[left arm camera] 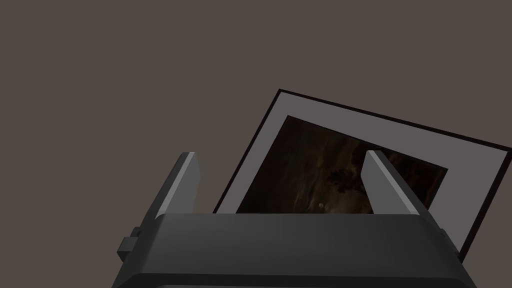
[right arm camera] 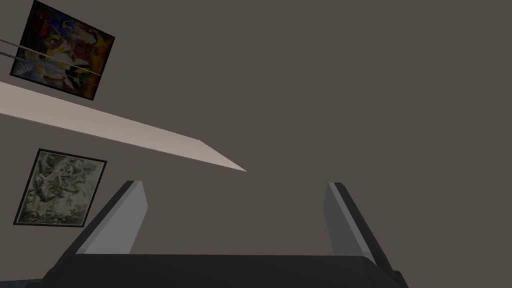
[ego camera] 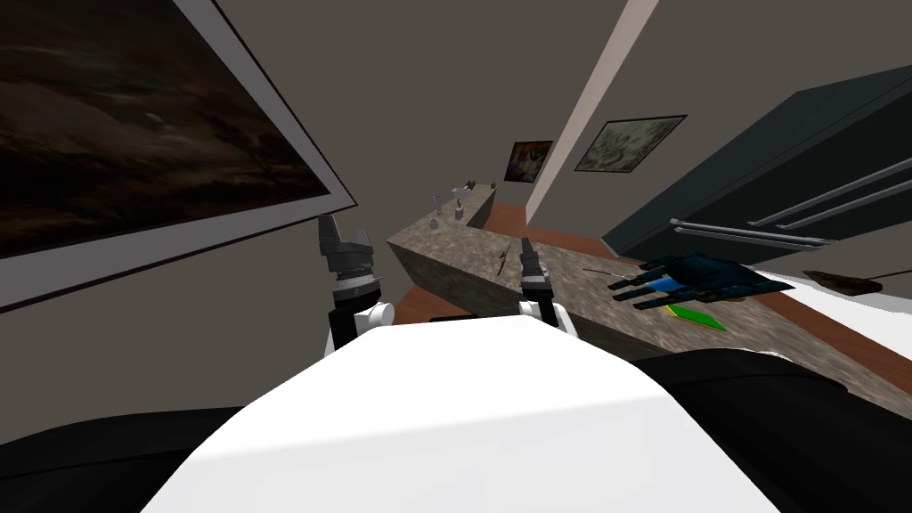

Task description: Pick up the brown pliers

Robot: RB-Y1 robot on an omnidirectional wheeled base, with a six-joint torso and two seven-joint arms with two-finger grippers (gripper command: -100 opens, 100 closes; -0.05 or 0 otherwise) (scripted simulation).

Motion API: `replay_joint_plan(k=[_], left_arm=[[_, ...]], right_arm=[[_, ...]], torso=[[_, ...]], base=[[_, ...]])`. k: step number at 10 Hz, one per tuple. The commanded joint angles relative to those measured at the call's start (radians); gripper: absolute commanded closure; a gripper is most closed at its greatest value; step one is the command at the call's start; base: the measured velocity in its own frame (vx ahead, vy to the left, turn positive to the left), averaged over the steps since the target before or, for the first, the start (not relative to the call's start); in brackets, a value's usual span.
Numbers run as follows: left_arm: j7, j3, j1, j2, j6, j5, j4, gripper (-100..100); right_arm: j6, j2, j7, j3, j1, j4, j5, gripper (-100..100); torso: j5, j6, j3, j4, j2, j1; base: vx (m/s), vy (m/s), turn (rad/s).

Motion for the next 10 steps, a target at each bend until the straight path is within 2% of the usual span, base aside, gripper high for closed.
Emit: replay_joint_plan(k=[1,10], left_arm=[[0.000,0.000,0.000,0.000,0.000,0.000,0.000,0],[0.000,0.000,0.000,0.000,0.000,0.000,0.000,0]], right_arm=[[0.006,-0.004,0.035,-0.022,-0.012,0.028,0.027,-100],[0.034,-0.012,0.237,-0.154,-0.082,0.217,0.193,-100]], torso=[[0.000,0.000,0.000,0.000,0.000,0.000],[0.000,0.000,0.000,0.000,-0.001,0.001]], base=[[0.057,0.080,-0.053],[0.059,0.089,-0.053]])
